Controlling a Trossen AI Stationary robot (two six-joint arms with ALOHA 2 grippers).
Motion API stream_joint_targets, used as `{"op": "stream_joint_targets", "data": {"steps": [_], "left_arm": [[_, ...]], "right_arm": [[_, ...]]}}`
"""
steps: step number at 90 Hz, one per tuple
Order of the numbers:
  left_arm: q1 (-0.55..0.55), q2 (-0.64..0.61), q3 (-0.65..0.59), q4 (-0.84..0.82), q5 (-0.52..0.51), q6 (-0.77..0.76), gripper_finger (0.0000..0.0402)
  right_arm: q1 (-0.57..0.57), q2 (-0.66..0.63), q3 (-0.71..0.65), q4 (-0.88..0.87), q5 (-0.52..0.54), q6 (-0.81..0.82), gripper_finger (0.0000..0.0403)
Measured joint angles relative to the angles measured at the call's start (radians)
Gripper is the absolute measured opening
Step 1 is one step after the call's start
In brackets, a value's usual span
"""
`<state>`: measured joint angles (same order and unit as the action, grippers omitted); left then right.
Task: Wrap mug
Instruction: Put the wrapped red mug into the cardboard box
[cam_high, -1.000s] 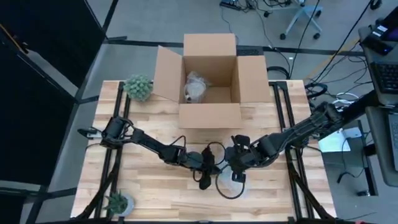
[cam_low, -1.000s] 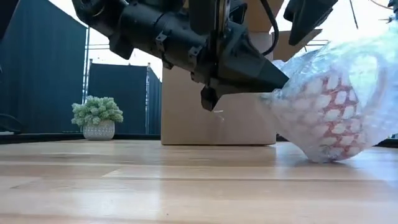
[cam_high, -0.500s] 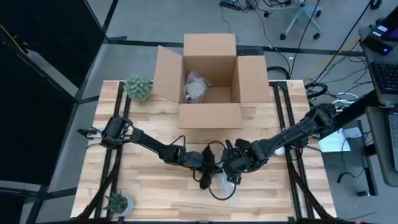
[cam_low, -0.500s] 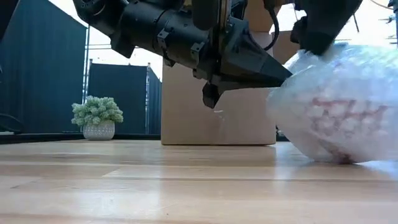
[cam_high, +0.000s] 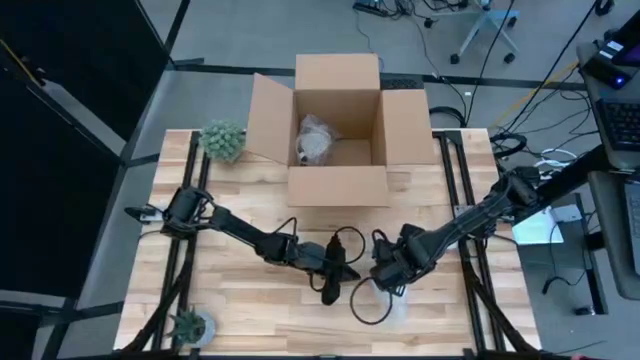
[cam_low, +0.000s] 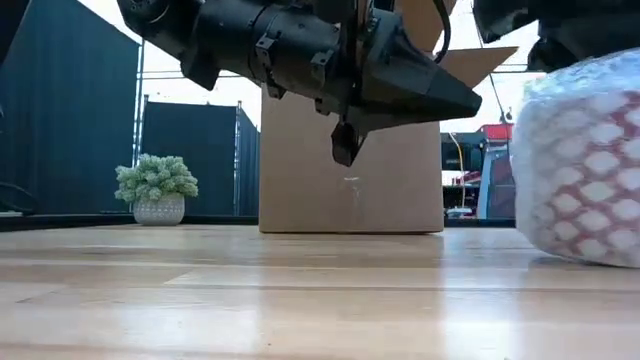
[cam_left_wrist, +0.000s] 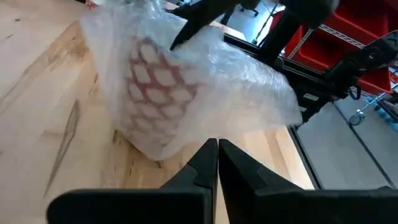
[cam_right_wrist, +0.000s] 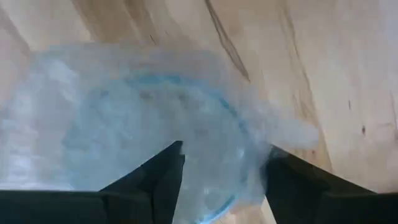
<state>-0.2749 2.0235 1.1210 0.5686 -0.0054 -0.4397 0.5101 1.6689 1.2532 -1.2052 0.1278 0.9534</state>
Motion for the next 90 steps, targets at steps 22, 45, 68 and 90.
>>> {"op": "stream_joint_targets", "data": {"steps": [22,45,68,90], "left_arm": [[0.000,0.000,0.000,-0.002,0.002,0.000,0.0001],[0.000,-0.001,0.000,-0.010,0.006,0.001,0.0001],[-0.006,-0.013,0.000,-0.009,0.033,-0.026,0.0001],[-0.038,-0.098,0.001,-0.120,0.034,-0.026,0.0001]], "right_arm": [[0.030,-0.007,-0.228,0.293,-0.011,0.015,0.0169],[0.026,-0.012,-0.296,0.424,0.031,-0.025,0.0087],[0.052,-0.056,-0.254,0.422,0.080,-0.112,0.0023],[0.096,-0.114,-0.057,0.339,0.100,-0.338,0.0023]]}}
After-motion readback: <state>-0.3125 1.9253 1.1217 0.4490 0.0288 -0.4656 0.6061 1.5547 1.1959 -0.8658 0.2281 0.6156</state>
